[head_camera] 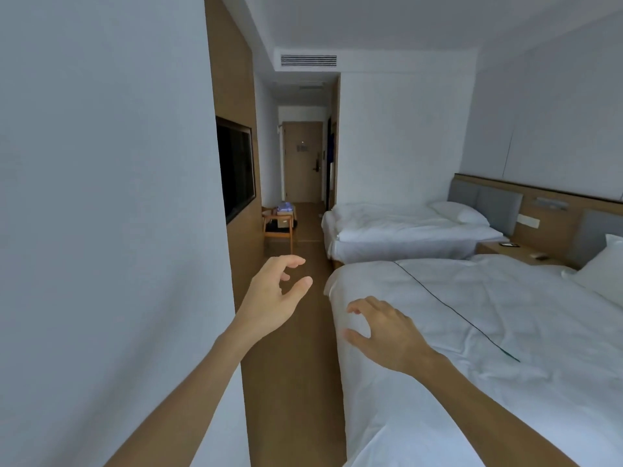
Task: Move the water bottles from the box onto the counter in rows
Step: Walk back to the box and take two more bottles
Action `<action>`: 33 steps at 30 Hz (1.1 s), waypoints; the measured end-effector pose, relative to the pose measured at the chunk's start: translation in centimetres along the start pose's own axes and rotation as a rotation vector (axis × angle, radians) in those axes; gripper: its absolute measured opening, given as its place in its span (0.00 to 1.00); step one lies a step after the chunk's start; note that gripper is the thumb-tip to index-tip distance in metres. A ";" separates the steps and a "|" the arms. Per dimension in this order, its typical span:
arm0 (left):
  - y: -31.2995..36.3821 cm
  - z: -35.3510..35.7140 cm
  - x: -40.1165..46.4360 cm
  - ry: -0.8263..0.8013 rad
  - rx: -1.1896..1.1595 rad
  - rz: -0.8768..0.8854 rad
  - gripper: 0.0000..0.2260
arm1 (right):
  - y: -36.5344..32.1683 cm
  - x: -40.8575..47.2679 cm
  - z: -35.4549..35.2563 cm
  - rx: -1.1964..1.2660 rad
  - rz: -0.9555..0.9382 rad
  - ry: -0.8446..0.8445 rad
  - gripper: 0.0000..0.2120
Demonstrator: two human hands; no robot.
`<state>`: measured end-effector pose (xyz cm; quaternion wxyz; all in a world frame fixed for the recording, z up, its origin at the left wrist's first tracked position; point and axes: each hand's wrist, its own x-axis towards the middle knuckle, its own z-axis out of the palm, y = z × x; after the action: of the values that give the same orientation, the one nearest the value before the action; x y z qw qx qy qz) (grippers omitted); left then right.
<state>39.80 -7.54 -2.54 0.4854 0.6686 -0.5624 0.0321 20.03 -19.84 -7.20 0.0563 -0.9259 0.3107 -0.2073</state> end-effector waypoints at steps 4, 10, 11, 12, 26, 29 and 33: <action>-3.9 2.7 5.8 -0.019 0.005 -0.006 0.15 | 3.5 6.6 2.5 0.017 -0.009 -0.001 0.24; -9.9 7.0 15.3 -0.036 0.041 -0.022 0.15 | 9.1 18.6 6.1 0.058 -0.054 -0.014 0.22; -10.8 7.6 16.9 -0.035 0.040 -0.029 0.15 | 10.0 20.8 6.5 0.068 -0.061 -0.020 0.21; -11.6 8.2 18.6 -0.034 0.042 -0.036 0.15 | 10.9 22.9 6.9 0.079 -0.070 -0.028 0.21; -25.5 15.5 38.6 0.008 0.088 -0.138 0.18 | 21.1 47.9 15.5 0.126 -0.138 -0.099 0.22; -29.5 17.3 42.8 0.006 0.097 -0.137 0.17 | 22.7 53.0 18.1 0.112 -0.127 -0.112 0.22; -35.8 19.1 49.7 0.022 0.100 -0.137 0.17 | 24.8 61.0 21.1 0.088 -0.122 -0.110 0.22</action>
<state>76.34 -60.15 -5.30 0.4584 0.7286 -0.5078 0.0342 59.18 -76.74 -10.80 0.1014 -0.9497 0.2408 -0.1727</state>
